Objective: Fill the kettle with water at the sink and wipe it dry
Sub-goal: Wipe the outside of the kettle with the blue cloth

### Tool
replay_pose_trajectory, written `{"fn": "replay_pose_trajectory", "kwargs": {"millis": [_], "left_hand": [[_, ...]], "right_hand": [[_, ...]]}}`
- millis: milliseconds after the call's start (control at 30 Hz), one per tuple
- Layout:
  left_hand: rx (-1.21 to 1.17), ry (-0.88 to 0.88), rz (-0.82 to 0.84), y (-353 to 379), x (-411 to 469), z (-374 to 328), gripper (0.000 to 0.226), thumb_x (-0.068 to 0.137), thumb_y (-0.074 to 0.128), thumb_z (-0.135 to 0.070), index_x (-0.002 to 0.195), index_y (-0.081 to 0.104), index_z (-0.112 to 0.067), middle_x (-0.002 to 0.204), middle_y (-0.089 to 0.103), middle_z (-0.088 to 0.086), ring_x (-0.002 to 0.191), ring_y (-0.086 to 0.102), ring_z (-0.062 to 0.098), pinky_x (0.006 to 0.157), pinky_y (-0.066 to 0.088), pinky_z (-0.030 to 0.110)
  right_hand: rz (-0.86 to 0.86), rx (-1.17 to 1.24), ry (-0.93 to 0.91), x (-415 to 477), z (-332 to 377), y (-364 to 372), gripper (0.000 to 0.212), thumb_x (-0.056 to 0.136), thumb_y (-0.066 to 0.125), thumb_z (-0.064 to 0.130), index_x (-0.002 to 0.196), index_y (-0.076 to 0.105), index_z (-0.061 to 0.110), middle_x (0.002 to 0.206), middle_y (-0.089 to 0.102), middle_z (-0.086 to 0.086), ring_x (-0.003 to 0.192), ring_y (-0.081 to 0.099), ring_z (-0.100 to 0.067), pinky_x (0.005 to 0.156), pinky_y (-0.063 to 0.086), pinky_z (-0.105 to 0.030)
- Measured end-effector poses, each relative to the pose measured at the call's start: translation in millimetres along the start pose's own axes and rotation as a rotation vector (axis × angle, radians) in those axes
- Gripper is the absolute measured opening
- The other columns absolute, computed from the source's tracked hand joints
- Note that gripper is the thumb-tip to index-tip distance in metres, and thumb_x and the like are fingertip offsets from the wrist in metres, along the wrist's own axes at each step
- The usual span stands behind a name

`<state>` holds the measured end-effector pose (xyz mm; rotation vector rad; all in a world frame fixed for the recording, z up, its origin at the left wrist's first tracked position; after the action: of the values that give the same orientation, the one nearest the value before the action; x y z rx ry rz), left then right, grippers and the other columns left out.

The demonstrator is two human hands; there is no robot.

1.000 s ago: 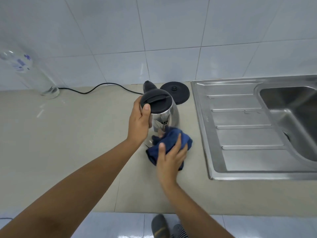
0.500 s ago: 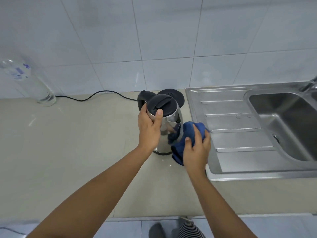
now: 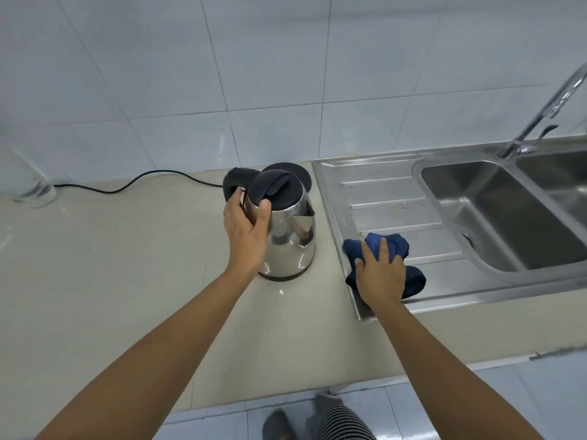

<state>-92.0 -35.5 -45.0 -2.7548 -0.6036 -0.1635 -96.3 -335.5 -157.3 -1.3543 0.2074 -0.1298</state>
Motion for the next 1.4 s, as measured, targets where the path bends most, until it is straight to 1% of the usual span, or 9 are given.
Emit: {"fn": "replay_pose_trajectory", "kwargs": {"millis": [167,333,533,800,933,1033,1100,1300,1400], "left_hand": [[0.147,0.150,0.037,-8,12,-4,0.078,0.091,0.037,-0.062,0.152,0.023,-0.016,0.155,0.026,0.002,0.142,0.019,0.013,0.112,0.017,0.028],[0.183,0.155,0.003,-24,37,-4,0.074,0.092,0.030,-0.063,0.152,0.025,-0.019,0.156,0.026,0.002,0.144,0.018,0.016,0.118,0.018,0.039],[0.199,0.106,0.120,-22,67,1,0.083,0.087,0.036,-0.069,0.151,0.031,-0.016,0.145,0.047,0.001,0.135,0.039,0.017,0.111,0.032,0.045],[0.151,0.105,-0.002,-36,53,7,0.070,0.085,0.049,-0.064,0.136,0.046,-0.018,0.131,0.052,-0.003,0.123,0.047,0.016,0.104,0.041,0.042],[0.212,0.125,-0.027,-46,46,7,0.058,0.080,0.049,-0.067,0.119,0.055,-0.025,0.116,0.049,-0.008,0.112,0.038,0.008,0.096,0.038,0.028],[0.117,0.067,0.026,-45,47,13,0.052,0.080,0.056,-0.061,0.113,0.053,-0.021,0.114,0.053,-0.005,0.107,0.050,0.006,0.086,0.040,0.015],[0.018,-0.025,0.064,-39,46,22,0.050,0.082,0.058,-0.059,0.114,0.048,-0.022,0.113,0.059,-0.008,0.100,0.055,-0.007,0.078,0.040,0.008],[-0.090,-0.122,-0.025,-32,44,28,0.042,0.073,0.059,-0.067,0.099,0.050,-0.035,0.105,0.063,-0.015,0.089,0.056,-0.018,0.067,0.040,0.000],[-0.145,-0.158,-0.053,-28,52,28,0.046,0.072,0.061,-0.067,0.100,0.051,-0.031,0.107,0.064,-0.012,0.090,0.057,-0.016,0.069,0.043,0.006]], "right_hand": [[-0.018,-0.049,-0.039,-6,-1,14,0.054,0.104,0.029,0.043,0.156,0.022,0.029,0.165,0.008,-0.011,0.144,0.019,-0.046,0.118,0.012,-0.051],[-0.014,0.090,-0.055,-14,21,12,0.058,0.102,0.027,0.050,0.156,0.020,0.028,0.166,-0.002,-0.009,0.149,-0.004,-0.041,0.119,-0.005,-0.052],[0.101,0.839,-0.215,-65,118,4,0.089,0.082,0.031,0.077,0.155,-0.003,0.039,0.161,-0.015,0.017,0.146,-0.013,-0.006,0.116,-0.002,-0.034],[0.186,1.194,-0.103,-52,131,7,0.088,0.084,0.039,0.074,0.153,-0.006,0.043,0.164,0.007,0.015,0.149,0.009,-0.011,0.119,0.016,-0.036],[0.210,1.259,-0.177,-44,120,5,0.075,0.091,0.039,0.065,0.153,0.002,0.043,0.161,0.012,0.022,0.147,0.015,0.001,0.121,0.015,-0.032],[0.204,1.309,-0.165,-34,117,3,0.070,0.093,0.032,0.065,0.155,0.010,0.041,0.160,0.019,0.023,0.143,0.020,0.009,0.117,0.018,-0.023],[0.198,1.362,-0.128,-28,120,3,0.068,0.094,0.029,0.065,0.155,0.013,0.039,0.160,0.022,0.021,0.143,0.023,0.006,0.116,0.019,-0.021],[0.150,1.380,0.012,-2,120,12,0.065,0.100,0.025,0.057,0.148,0.040,0.015,0.151,0.045,-0.005,0.138,0.042,-0.014,0.119,0.028,-0.040],[0.200,1.365,0.033,15,123,9,0.069,0.095,0.023,0.064,0.144,0.043,0.019,0.148,0.048,-0.002,0.137,0.041,-0.014,0.119,0.027,-0.039]]}}
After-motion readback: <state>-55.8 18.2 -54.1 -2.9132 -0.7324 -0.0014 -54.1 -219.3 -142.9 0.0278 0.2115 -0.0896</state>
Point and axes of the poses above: each hand's wrist, its own x-axis towards the middle knuckle, its own y-axis out of the palm, z = x × y, the point moved 10 cm from there along x, towards the middle knuckle
